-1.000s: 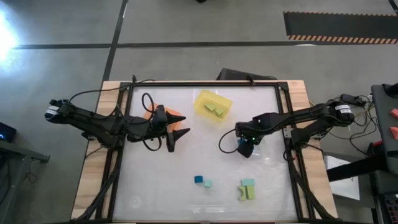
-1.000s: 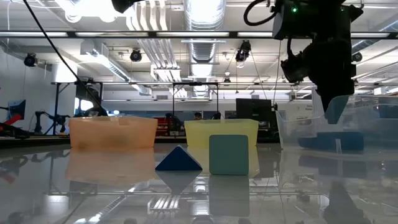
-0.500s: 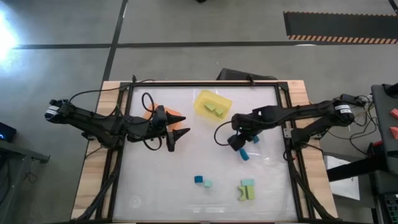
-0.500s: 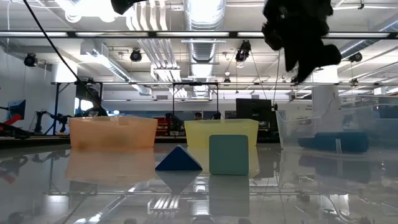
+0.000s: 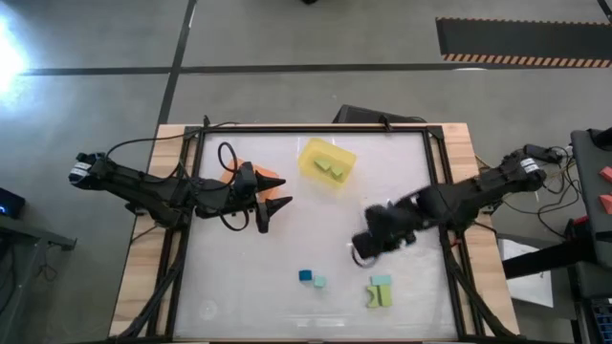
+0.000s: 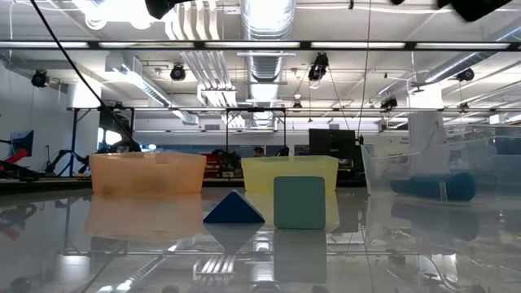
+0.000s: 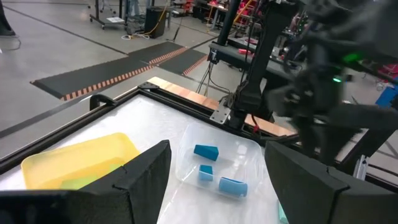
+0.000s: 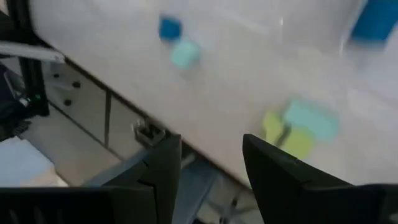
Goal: Sort & place blocks by color
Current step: Put the light green block into the yellow bin
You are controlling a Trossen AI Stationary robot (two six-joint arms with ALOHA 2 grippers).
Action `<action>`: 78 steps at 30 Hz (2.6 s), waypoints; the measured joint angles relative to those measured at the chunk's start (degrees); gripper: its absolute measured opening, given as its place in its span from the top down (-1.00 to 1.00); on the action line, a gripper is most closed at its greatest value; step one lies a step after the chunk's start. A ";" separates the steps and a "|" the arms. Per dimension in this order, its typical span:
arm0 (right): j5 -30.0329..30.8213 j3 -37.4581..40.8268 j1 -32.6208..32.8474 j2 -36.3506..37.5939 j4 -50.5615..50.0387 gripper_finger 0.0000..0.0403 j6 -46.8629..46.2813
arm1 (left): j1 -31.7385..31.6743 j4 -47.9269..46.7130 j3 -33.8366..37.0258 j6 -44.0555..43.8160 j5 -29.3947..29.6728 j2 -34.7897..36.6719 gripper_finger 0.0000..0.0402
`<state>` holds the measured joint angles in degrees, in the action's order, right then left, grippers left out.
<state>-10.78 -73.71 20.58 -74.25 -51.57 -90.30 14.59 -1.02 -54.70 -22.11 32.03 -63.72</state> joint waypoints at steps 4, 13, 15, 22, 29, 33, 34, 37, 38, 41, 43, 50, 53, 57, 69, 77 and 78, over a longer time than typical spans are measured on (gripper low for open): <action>-0.15 0.21 7.28 -2.17 -0.12 0.20 -11.35 | 0.00 -0.02 0.00 0.02 0.00 0.00 -0.22; -1.65 0.28 16.44 -11.76 -0.23 0.19 -26.18 | 0.00 -2.36 0.02 0.52 -0.04 0.02 -0.22; -2.50 0.34 16.93 -13.89 -0.47 0.16 -26.77 | 0.00 -2.94 0.02 0.55 -0.03 0.02 -0.22; -4.40 1.27 16.92 -19.24 -0.34 -0.05 -23.80 | 0.00 -3.02 0.02 0.55 -0.04 0.07 -0.22; -4.34 4.84 16.92 -20.49 2.58 -0.14 -23.03 | 0.00 -3.02 0.02 0.54 -0.04 0.09 -0.22; -4.25 7.26 16.92 -20.47 4.63 -0.13 -23.13 | 0.00 -3.02 0.02 0.52 -0.04 0.09 -0.22; -4.25 7.82 16.92 -20.47 5.56 -0.13 -23.18 | 0.00 -3.03 0.02 0.53 -0.05 0.09 -0.22; -4.25 9.73 16.92 -20.47 9.24 -0.14 -23.42 | 0.00 -3.03 0.02 0.52 -0.05 0.09 -0.22; -4.24 10.46 16.92 -20.47 10.64 -0.13 -23.86 | 0.00 -3.02 0.02 0.52 -0.07 0.09 -0.22; -4.14 12.04 16.92 -20.40 13.48 -0.12 -24.81 | 0.00 -3.04 0.02 0.52 -0.06 0.11 -0.22; -3.52 12.15 16.92 -20.36 13.75 -0.11 -25.21 | 0.00 -3.03 0.02 0.52 -0.07 0.11 -0.22; -2.70 12.15 16.92 -20.34 13.79 0.03 -24.59 | 0.00 -3.04 0.02 0.52 -0.06 0.11 -0.22; -2.66 12.15 16.92 -20.34 13.79 0.16 -25.12 | 0.00 -3.02 0.02 0.52 -0.07 0.11 -0.22; -2.17 12.15 16.92 -20.34 13.79 0.33 -25.56 | 0.00 -3.02 0.02 0.52 -0.07 0.11 -0.22; -2.54 12.18 16.92 -19.31 12.86 0.41 -27.84 | 0.00 -3.02 0.02 1.91 -0.07 0.11 -0.22; -2.72 12.19 17.76 -14.69 11.54 0.40 -28.39 | 0.00 -2.99 0.02 1.95 -0.07 0.13 -0.22; -2.70 12.19 17.81 -13.94 11.34 0.40 -28.27 | 0.00 -2.99 0.02 1.95 -0.07 0.13 -0.22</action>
<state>-13.48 -61.52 38.39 -88.19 -40.23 -118.56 14.59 -4.01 -54.68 -20.16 31.97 -63.59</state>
